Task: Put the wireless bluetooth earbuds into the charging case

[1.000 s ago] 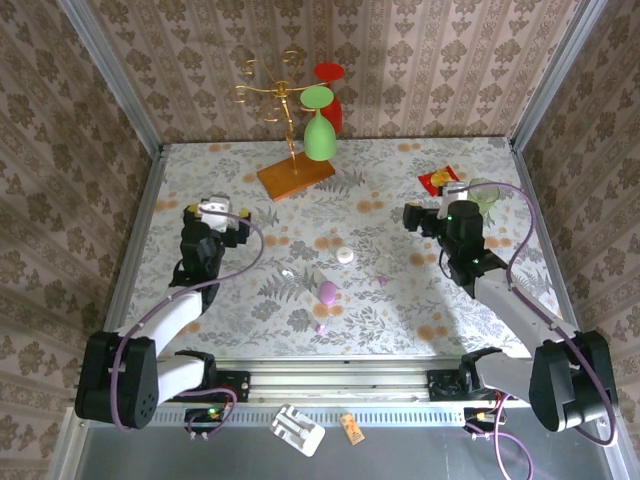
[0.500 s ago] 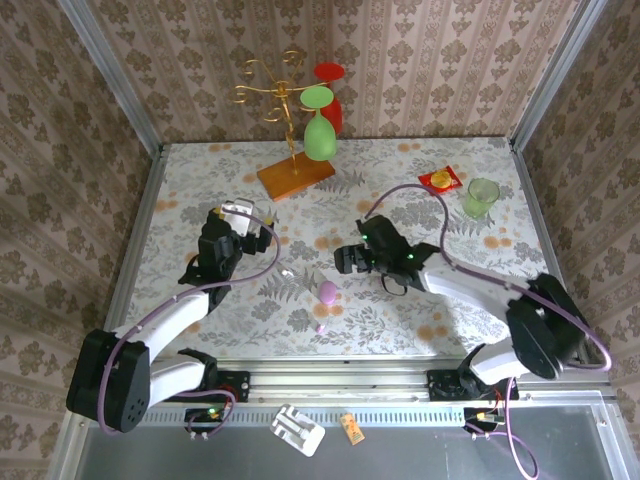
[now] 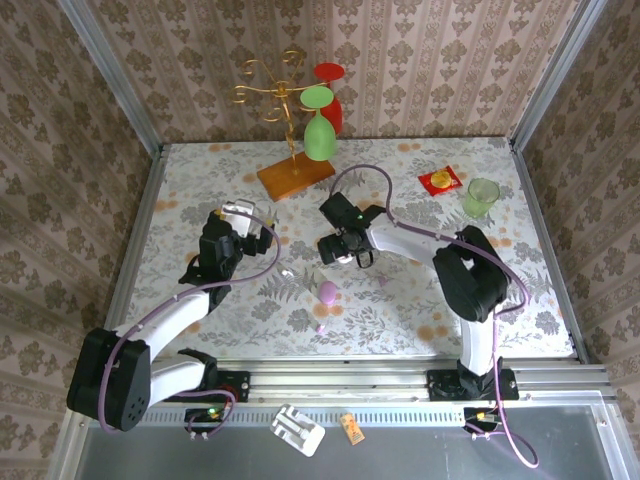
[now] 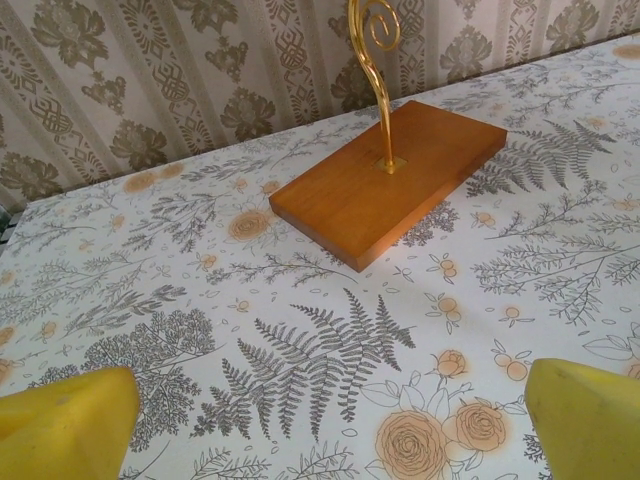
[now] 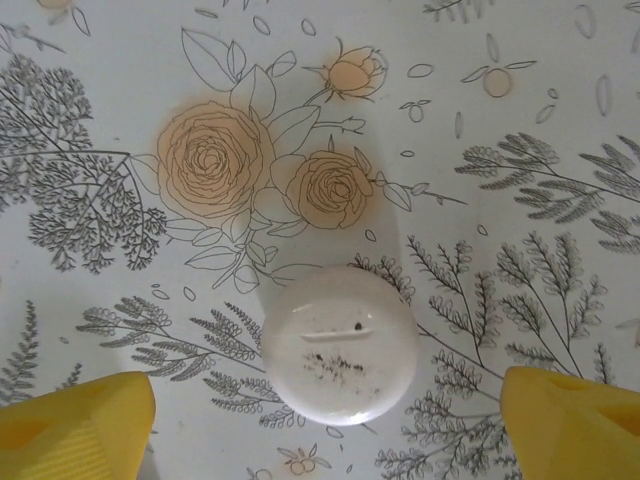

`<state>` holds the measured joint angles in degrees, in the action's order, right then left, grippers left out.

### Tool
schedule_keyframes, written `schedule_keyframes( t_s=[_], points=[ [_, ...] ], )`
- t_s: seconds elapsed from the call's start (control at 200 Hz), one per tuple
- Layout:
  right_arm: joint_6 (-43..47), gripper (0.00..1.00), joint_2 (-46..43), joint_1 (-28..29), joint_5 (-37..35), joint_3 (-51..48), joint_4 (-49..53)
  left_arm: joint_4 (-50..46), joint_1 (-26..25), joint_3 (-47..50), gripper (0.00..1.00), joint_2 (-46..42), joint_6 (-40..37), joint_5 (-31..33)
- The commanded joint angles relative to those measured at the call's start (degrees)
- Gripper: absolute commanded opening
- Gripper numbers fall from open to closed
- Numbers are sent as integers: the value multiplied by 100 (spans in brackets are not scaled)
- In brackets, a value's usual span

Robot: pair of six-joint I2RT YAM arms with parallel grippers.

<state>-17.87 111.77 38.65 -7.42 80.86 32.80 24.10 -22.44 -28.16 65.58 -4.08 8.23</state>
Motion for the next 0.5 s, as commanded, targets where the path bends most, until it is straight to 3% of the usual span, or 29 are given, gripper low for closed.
schedule_keyframes(
  t_s=[0.0, 0.495],
  points=[
    [665, 89, 423, -96, 193, 502, 809, -136, -18, 76, 100, -117, 21, -84],
    [946, 71, 1151, -306, 524, 1339, 1399, -116, -28, 195, 100, -142, -14, -62]
  ],
)
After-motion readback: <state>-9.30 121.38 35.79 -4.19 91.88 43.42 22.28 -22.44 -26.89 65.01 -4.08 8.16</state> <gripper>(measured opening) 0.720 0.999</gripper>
